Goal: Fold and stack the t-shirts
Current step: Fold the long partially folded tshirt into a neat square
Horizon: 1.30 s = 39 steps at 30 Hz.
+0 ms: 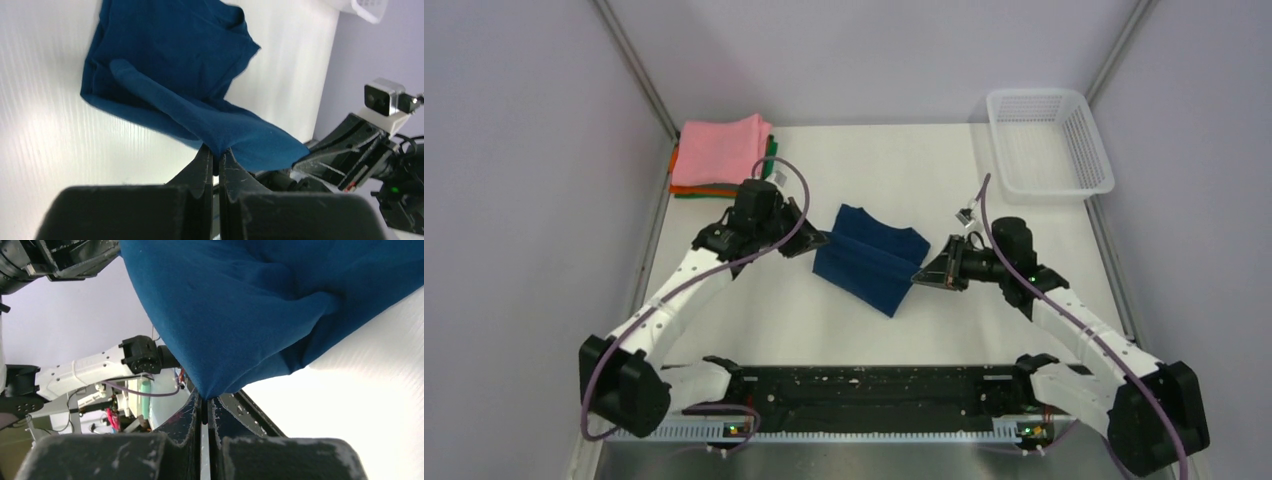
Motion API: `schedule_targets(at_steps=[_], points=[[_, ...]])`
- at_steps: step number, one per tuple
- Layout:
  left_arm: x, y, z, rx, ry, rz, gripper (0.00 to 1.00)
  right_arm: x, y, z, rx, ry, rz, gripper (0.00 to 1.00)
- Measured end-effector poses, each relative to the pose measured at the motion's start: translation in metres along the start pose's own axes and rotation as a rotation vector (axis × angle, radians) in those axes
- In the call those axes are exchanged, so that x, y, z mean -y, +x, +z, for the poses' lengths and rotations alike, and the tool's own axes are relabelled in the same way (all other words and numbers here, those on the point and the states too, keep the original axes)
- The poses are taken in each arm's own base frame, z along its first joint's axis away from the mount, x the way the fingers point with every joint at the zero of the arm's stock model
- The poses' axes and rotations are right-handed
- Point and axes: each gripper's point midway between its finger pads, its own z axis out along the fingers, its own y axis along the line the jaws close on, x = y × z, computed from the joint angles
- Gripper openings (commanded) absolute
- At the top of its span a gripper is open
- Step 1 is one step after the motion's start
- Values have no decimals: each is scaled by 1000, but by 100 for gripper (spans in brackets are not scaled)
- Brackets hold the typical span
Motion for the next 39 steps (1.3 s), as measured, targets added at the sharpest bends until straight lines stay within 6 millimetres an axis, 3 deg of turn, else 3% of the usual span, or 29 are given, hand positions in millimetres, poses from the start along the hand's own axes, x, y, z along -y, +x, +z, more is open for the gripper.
schedule_targets(at_steps=[10,17,18,21,22,23,24,27,31,36,39], points=[[-17,-43,82,-86,-109,-24,0,41,-52,16,44,50,90,0],[-27,-72,139,-152,-138,-28,3,78,-82,41,54,116,129,2],[-30,-73,146,-163,-143,-31,11,85,-85,44,54,129,139,10],[-44,-72,166,-193,-167,-40,44,104,-94,53,58,165,166,54],[-49,-71,170,-200,-180,-43,67,111,-97,55,61,177,175,73],[-55,-70,173,-208,-192,-46,95,116,-98,57,59,190,185,91],[-59,-70,175,-213,-207,-58,98,120,-101,58,62,198,193,98],[-62,-75,174,-213,-225,-52,99,125,-114,59,82,234,171,99],[-53,-92,167,-162,-226,-9,99,113,-134,48,154,271,98,99],[-46,-93,139,-131,-218,67,99,70,-134,24,240,221,-42,99],[-37,-82,128,-154,-167,119,99,43,-123,27,251,133,-116,99]])
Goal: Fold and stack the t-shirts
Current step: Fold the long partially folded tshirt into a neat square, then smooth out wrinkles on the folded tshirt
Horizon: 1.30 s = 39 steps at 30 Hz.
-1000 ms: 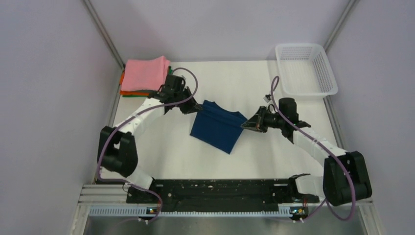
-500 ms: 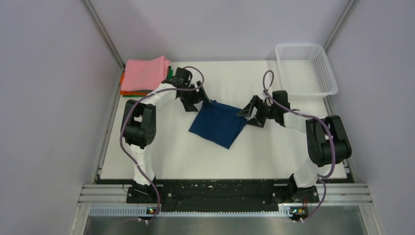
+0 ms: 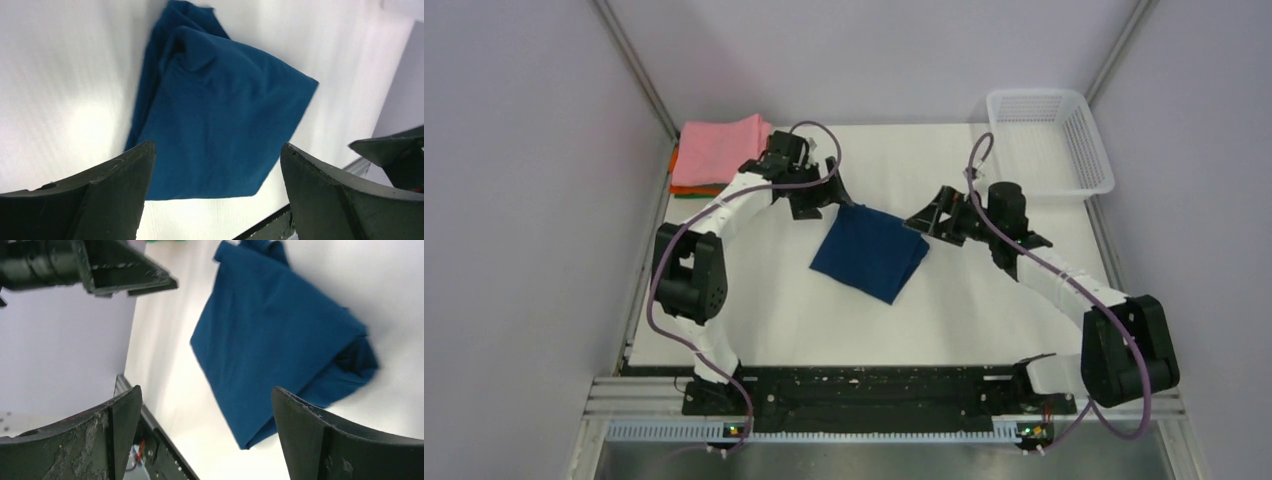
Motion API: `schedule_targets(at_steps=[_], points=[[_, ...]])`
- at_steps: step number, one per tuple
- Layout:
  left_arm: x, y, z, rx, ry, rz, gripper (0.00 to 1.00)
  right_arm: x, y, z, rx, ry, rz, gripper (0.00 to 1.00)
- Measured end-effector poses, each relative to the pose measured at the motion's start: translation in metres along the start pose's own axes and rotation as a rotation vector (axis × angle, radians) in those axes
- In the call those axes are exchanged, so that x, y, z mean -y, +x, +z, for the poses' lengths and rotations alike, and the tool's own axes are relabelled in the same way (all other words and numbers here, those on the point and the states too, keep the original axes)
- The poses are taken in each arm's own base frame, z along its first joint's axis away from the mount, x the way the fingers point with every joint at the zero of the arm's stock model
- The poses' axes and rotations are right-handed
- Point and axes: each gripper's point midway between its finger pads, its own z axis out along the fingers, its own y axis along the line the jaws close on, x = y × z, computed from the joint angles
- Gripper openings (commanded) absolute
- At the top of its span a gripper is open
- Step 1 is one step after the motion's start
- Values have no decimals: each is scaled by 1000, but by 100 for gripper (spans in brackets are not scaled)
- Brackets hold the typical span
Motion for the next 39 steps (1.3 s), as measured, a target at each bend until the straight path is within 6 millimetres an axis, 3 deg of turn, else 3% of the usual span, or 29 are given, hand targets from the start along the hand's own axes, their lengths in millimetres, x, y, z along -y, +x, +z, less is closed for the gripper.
schedule_targets(at_steps=[4,6,9,12,16,19,23,30,35,39], points=[[26,10,7,-45,92,82,99,-28,17,16,-36,-94,-53,99],[39,7,22,-67,126,100,99,-31,22,27,-40,-112,-61,99],[44,-2,51,-79,139,109,99,-17,17,43,-2,-79,-58,99],[35,-8,82,-97,123,93,99,3,14,60,27,-36,-53,99],[20,-11,115,-119,92,57,99,44,23,87,7,62,-18,99],[21,-15,115,-113,97,45,99,71,35,104,-19,109,10,99],[14,-9,112,-85,96,34,99,72,26,113,15,96,4,99],[-9,42,72,-75,36,-22,99,76,20,110,35,98,-39,99],[-1,63,53,-57,-40,9,99,70,16,89,4,138,-133,99],[8,59,31,5,-77,27,99,35,-18,52,103,157,-228,99]])
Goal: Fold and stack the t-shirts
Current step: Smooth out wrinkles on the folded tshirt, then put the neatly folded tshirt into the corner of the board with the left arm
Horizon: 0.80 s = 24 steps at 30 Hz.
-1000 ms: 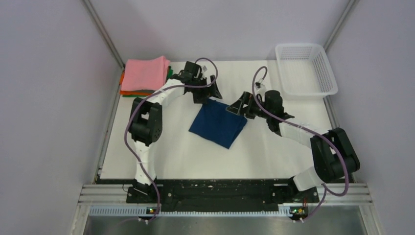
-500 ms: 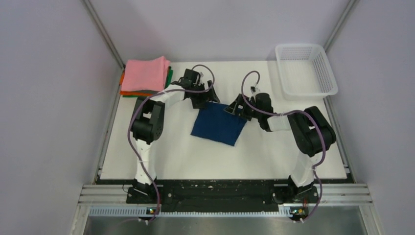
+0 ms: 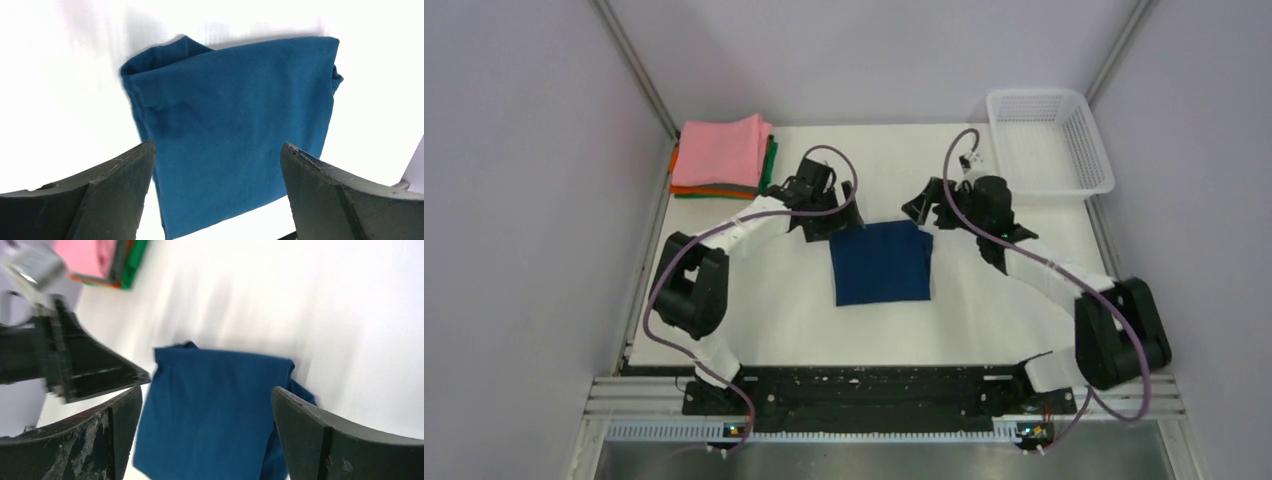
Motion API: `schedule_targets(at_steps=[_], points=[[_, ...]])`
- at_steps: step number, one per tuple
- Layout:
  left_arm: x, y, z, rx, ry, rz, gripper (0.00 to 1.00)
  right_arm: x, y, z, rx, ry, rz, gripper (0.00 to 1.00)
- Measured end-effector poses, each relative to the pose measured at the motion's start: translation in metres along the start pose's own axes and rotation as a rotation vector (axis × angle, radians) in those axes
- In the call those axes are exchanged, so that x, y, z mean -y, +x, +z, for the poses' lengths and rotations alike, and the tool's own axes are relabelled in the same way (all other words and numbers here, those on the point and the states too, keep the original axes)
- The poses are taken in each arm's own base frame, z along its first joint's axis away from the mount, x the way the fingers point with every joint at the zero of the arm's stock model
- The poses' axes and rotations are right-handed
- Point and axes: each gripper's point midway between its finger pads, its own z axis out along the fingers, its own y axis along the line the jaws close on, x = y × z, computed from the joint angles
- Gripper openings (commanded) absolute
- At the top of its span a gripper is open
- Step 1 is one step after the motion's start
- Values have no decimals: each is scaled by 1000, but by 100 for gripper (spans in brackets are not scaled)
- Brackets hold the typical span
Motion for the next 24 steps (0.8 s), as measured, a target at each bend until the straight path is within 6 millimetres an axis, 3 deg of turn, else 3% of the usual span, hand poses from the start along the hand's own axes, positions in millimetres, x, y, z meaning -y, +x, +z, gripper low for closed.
schedule_targets(at_steps=[2,5,7,10,13,16,24], points=[[-3,-5,-14,54,-23,-8,99,-18,-34,-32,124,4,-44,99],[-16,-1,-28,89,-73,-32,99,-35,-64,-90,307,13,-78,99],[-27,5,-27,83,-117,-45,97,-32,-64,-121,390,50,-77,99],[-45,21,-14,29,-175,-68,95,-10,-46,-151,445,141,-50,99],[-54,35,2,-27,-210,-82,94,11,-27,-164,439,228,-29,99],[-57,51,15,-75,-230,-88,91,21,-21,-172,438,279,-21,99],[-24,57,34,-91,-185,-76,67,37,-11,-174,409,358,-7,99]])
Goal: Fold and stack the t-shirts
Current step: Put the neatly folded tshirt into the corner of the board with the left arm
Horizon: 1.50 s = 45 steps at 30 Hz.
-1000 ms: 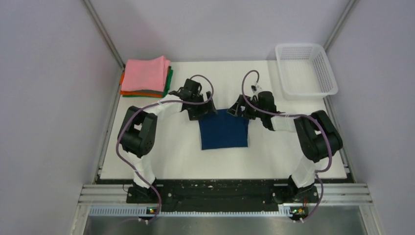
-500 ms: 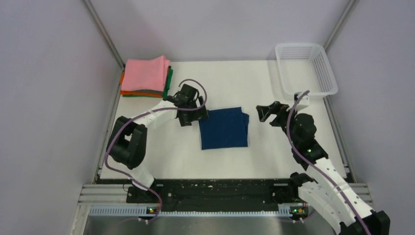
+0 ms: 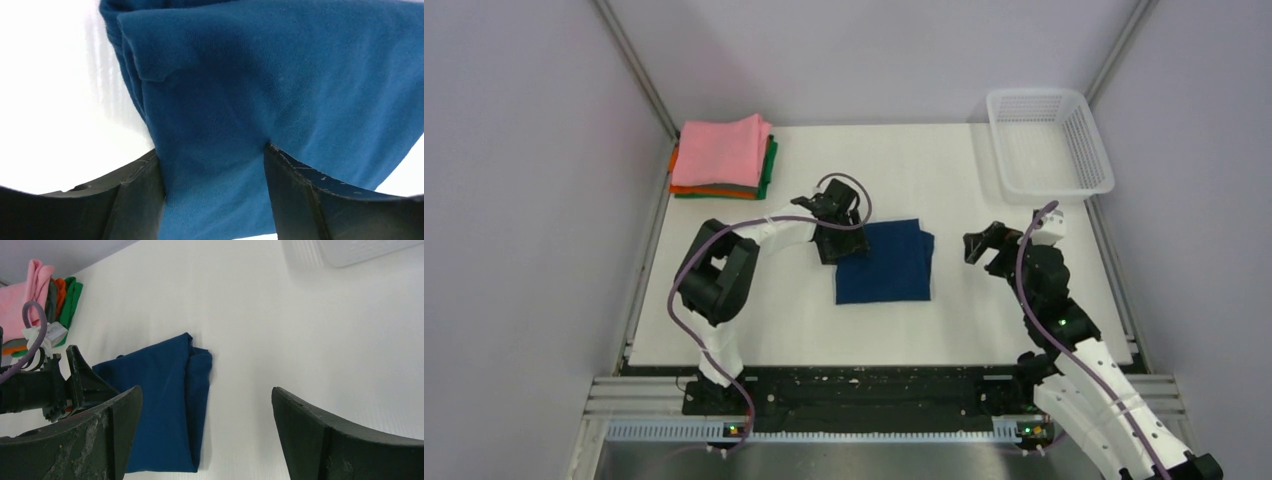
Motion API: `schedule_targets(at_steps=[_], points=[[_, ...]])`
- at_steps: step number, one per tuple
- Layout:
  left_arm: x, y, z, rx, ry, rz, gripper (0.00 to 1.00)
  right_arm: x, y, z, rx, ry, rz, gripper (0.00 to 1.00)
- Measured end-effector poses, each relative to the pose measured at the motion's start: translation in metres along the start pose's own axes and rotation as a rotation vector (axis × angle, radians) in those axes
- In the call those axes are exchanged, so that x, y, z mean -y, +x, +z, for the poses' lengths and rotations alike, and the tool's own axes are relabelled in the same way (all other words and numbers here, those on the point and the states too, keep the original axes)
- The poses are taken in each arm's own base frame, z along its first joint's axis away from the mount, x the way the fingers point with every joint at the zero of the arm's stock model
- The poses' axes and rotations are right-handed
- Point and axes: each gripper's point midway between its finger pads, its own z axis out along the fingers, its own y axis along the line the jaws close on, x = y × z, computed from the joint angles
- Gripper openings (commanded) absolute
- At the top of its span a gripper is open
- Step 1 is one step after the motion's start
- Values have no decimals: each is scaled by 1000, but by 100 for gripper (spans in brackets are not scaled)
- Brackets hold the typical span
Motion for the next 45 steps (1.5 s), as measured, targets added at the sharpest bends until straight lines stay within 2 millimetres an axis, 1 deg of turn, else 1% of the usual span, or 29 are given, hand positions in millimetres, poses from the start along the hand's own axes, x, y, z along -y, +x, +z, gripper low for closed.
schedule_targets(at_steps=[3,6,7,8,10,11,15,17,20,22,25,26,28,30,31,33,35,39,41,45], points=[[9,-1,7,10,-34,13,51,5,2,0,-3,25,-3,99],[16,-3,16,33,-110,38,39,8,1,0,0,39,-3,99],[19,-3,18,38,-129,45,34,9,1,0,0,46,-4,99],[21,-3,20,42,-153,56,26,10,1,0,1,50,-4,99],[28,-4,23,50,-185,67,2,13,1,0,3,64,-6,99],[30,-6,24,55,-201,73,0,14,1,0,5,72,-6,99],[32,-11,24,74,-294,112,0,17,-1,0,15,90,-7,99],[31,-19,24,104,-357,137,0,18,-1,0,17,94,-7,99],[19,-43,20,208,-498,188,0,19,-2,0,19,98,-8,99],[0,-64,14,277,-612,228,0,20,-2,0,21,102,-8,99],[-33,-97,-3,333,-748,291,0,22,-3,0,28,113,-9,99],[-44,-113,-9,351,-783,313,0,22,-3,0,30,116,-9,99],[-64,-144,-19,386,-826,346,0,23,-3,1,31,121,-10,99],[-80,-167,-30,413,-853,377,0,24,-2,2,25,128,-14,99],[-90,-181,-39,427,-875,394,0,25,-1,2,22,131,-16,99],[-102,-203,-54,458,-908,418,0,26,1,4,14,139,-23,99],[-110,-224,-70,494,-935,440,0,28,4,7,2,146,-28,99],[-119,-253,-96,537,-954,471,0,30,9,9,-16,157,-36,99],[-123,-262,-109,548,-956,479,0,30,9,10,-17,157,-36,99],[-126,-272,-133,570,-940,483,0,29,8,12,-14,155,-41,99]])
